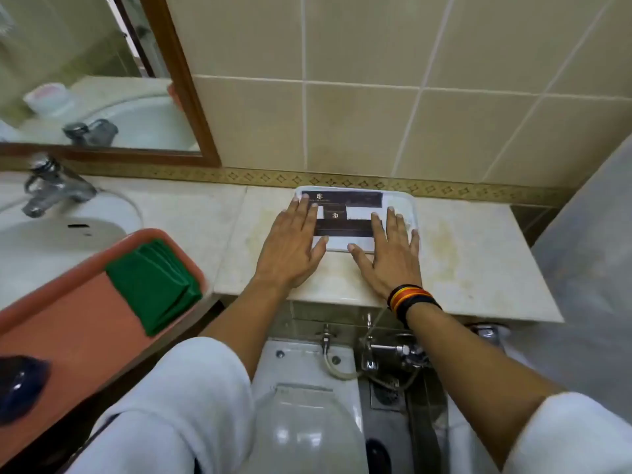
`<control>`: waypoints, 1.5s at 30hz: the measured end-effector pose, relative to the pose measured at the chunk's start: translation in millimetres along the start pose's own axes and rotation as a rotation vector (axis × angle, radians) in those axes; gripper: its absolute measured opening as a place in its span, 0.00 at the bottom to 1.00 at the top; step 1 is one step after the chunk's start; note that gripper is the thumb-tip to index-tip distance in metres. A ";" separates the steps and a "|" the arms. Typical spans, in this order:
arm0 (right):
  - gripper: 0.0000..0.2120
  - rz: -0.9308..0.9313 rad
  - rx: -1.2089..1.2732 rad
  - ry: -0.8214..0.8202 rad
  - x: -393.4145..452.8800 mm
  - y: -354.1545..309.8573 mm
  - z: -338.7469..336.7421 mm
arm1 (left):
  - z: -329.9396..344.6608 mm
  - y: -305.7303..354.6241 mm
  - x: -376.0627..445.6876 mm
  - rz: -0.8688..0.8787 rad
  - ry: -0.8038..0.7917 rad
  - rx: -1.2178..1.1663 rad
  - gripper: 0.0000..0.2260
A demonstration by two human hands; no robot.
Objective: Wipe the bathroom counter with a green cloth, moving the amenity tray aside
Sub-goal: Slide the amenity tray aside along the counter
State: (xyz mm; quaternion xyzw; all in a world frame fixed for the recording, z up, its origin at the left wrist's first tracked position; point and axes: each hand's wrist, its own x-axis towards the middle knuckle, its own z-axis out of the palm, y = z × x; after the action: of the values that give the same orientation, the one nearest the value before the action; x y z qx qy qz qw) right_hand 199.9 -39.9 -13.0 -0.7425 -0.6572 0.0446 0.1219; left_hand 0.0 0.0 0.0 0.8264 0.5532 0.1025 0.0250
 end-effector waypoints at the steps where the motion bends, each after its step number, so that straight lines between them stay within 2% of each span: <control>1: 0.37 0.029 0.026 0.009 2.3 3.5 4.5 | 4.7 0.9 2.6 -0.036 0.010 -0.038 0.31; 4: 0.28 0.199 0.104 0.155 17.7 18.2 7.4 | 12.0 -0.8 16.7 -0.208 0.125 -0.234 0.22; 6: 0.21 0.368 0.121 0.225 37.4 29.9 1.6 | 10.5 3.8 36.3 -0.410 0.176 -0.340 0.19; 9: 0.15 0.577 0.194 0.129 70.0 52.7 -8.2 | 7.5 7.9 67.8 -0.748 0.137 -0.439 0.20; 12: 0.11 0.681 0.347 0.043 89.2 66.1 -11.3 | 12.9 12.5 85.0 -0.891 0.077 -0.485 0.20; 18: 0.09 0.705 0.465 0.042 89.3 78.6 -13.8 | 20.4 15.8 102.4 -1.068 0.007 -0.477 0.22; 22: 0.08 0.732 0.599 0.112 42.0 96.7 -35.6 | 13.8 37.9 109.2 -0.947 0.047 -0.439 0.23; 24: 0.04 0.790 0.698 0.159 8.7 112.9 -51.5 | 9.8 61.7 112.2 -0.853 0.036 -0.463 0.23; 27: 0.10 0.900 0.825 0.246 -39.4 134.4 -72.5 | 9.6 105.7 117.1 -0.670 0.026 -0.562 0.20; 29: 0.08 1.003 0.916 0.308 -68.5 151.5 -77.5 | 14.2 140.4 123.5 -0.527 0.021 -0.658 0.18; 31: 0.06 1.096 1.007 0.380 -89.5 166.8 -76.5 | 21.6 170.6 135.2 -0.387 -0.005 -0.740 0.16; 34: 0.09 1.175 1.151 0.498 -108.5 186.2 -70.9 | 37.6 208.5 161.0 -0.235 -0.110 -0.805 0.15; 38: 0.11 1.226 1.297 0.606 -122.6 200.8 -54.2 | 66.4 247.1 192.3 -0.119 -0.289 -0.889 0.17; 40: 0.11 1.255 1.343 0.647 -124.3 203.1 -43.9 | 79.6 259.0 199.7 -0.095 -0.324 -0.929 0.18; 43: 0.12 1.278 1.400 0.696 -119.8 201.7 -30.2 | 88.7 267.1 200.1 -0.073 -0.326 -1.001 0.19; 45: 0.14 1.264 1.437 0.693 -113.3 197.3 -26.3 | 87.9 263.5 191.9 -0.022 -0.236 -0.950 0.19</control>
State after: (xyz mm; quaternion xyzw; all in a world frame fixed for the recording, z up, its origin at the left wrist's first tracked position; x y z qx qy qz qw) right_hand 381.3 -176.0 -45.5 -0.6771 0.1092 0.2677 0.6767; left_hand 327.3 80.8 -17.9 0.7237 0.4472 0.2488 0.4630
